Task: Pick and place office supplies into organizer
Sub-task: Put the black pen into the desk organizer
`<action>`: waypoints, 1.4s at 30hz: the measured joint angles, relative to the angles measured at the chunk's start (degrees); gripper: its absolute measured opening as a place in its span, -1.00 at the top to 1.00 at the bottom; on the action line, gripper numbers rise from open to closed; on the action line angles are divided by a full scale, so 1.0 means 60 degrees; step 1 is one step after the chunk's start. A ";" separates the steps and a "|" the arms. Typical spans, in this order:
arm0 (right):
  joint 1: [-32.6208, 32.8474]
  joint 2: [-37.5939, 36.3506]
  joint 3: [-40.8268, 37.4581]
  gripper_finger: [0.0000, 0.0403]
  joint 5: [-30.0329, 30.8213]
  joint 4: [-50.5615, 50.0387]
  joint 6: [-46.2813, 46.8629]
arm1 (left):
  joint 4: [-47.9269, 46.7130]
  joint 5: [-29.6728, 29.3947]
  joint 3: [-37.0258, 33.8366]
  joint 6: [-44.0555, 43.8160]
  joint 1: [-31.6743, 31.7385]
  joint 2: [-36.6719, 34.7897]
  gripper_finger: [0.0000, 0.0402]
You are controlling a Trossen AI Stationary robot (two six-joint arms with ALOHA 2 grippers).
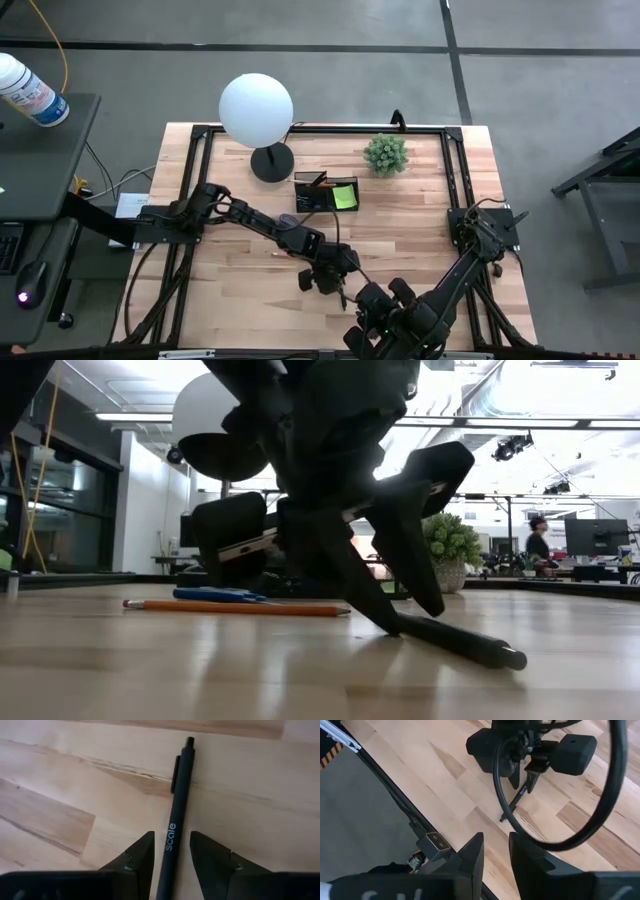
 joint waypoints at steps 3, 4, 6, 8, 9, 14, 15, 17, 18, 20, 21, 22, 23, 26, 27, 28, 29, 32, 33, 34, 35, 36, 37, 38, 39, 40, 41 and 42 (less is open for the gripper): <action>-0.0019 0.0000 0.0002 0.59 -0.0004 0.0016 -0.0026 | 0.0145 -0.0251 0.0000 -0.0165 -0.0006 0.0037 0.42; -0.0019 0.0000 0.0002 0.59 -0.0004 0.0021 -0.0030 | 0.0161 -0.0241 -0.0003 -0.0169 -0.0006 0.0044 0.42; -0.0026 0.0001 0.0003 0.59 -0.0002 0.0026 -0.0030 | 0.0158 -0.0274 -0.0004 -0.0180 -0.0006 0.0048 0.44; -0.0026 0.0000 0.0004 0.59 -0.0004 0.0040 -0.0031 | 0.0131 -0.0317 -0.0004 -0.0248 -0.0011 0.0052 0.49; -0.0026 0.0000 0.0003 0.59 -0.0004 0.0048 -0.0030 | 0.0107 -0.0313 -0.0004 -0.0334 -0.0013 0.0055 0.53; -0.0026 0.0001 0.0001 0.59 0.0002 0.0054 -0.0034 | -0.0196 -0.0266 0.0004 -0.0405 -0.0013 0.0064 0.86; -0.0024 0.0003 0.0004 0.59 0.0017 0.0054 -0.0034 | -0.0237 -0.0264 0.0007 -0.0405 -0.0013 0.0066 0.92; -0.0022 0.0000 0.0004 0.59 0.0035 0.0054 -0.0037 | -0.0269 -0.0274 0.0007 -0.0436 -0.0013 0.0066 0.95; -0.0022 0.0003 0.0001 0.59 0.0037 0.0054 -0.0037 | -0.0272 -0.0277 0.0007 -0.0462 -0.0013 0.0066 0.92; -0.0030 0.0002 0.0004 0.59 0.0047 0.0050 -0.0037 | -0.0272 -0.0312 0.0007 -0.0640 -0.0013 0.0070 0.87; -0.0030 0.0000 0.0004 0.59 0.0050 0.0050 -0.0037 | -0.0275 -0.0376 0.0007 -0.0757 -0.0013 0.0067 0.86; -0.0030 0.0000 0.0001 0.59 0.0057 0.0050 -0.0037 | -0.0300 -0.0495 0.0014 -0.0917 -0.0029 0.0039 0.86; -0.0030 0.0000 0.0002 0.59 0.0058 0.0050 -0.0037 | -0.0386 -0.0641 0.0046 -0.1084 -0.0047 0.0016 0.87; -0.0030 0.0000 0.0004 0.59 0.0058 0.0050 -0.0037 | -0.0987 -0.0829 0.0390 -0.1226 -0.0082 0.0013 0.96; -0.0030 0.0000 0.0000 0.59 0.0058 0.0050 -0.0040 | -0.1344 -0.0854 0.0588 -0.1254 -0.0075 0.0027 0.97; -0.0030 0.0000 0.0003 0.59 0.0057 0.0050 -0.0040 | -0.1738 -0.0898 0.0804 -0.1325 -0.0068 0.0040 0.97; -0.0030 0.0000 0.0002 0.59 0.0047 0.0050 -0.0037 | -0.2088 -0.0944 0.1015 -0.1410 -0.0061 0.0054 0.96; -0.0030 0.0000 0.0004 0.59 -0.0017 0.0050 -0.0037 | -0.2844 -0.1097 0.1507 -0.1547 -0.0041 0.0081 0.97; -0.0030 0.0000 0.0002 0.59 -0.0022 0.0050 -0.0037 | -0.2983 -0.1180 0.1639 -0.1558 -0.0031 0.0081 0.99; -0.0030 0.0000 0.0003 0.59 -0.0022 0.0054 -0.0037 | -0.3164 -0.1233 0.1766 -0.1576 0.0031 0.0081 1.00; -0.0030 0.0000 0.0004 0.59 -0.0024 0.0054 -0.0037 | -0.3410 -0.1223 0.1888 -0.1583 0.0085 0.0081 0.99; -0.0026 0.0000 0.0004 0.59 -0.0031 0.0058 -0.0037 | -0.3685 -0.1127 0.1999 -0.1625 0.0122 0.0081 0.99; -0.0013 0.0001 0.0004 0.59 -0.0036 0.0058 -0.0037 | -0.3870 -0.1035 0.2092 -0.1682 0.0196 0.0081 1.00; -0.0011 0.0000 0.0003 0.59 -0.0040 0.0058 -0.0037 | -0.3985 -0.0953 0.2165 -0.1762 0.0256 0.0078 1.00; -0.0011 0.0000 0.0000 0.59 -0.0049 0.0059 -0.0035 | -0.4036 -0.0869 0.2203 -0.1865 0.0322 0.0067 1.00; -0.0011 0.0000 0.0004 0.59 -0.0048 0.0061 -0.0034 | -0.4094 -0.0839 0.2227 -0.1969 0.0393 0.0063 1.00; -0.0011 0.0001 0.0002 0.59 -0.0049 0.0061 -0.0034 | -0.4167 -0.0837 0.2229 -0.2000 0.0459 0.0063 1.00; -0.0011 0.0000 0.0004 0.59 -0.0048 0.0061 -0.0037 | -0.4281 -0.0840 0.2229 -0.2008 0.0515 0.0063 1.00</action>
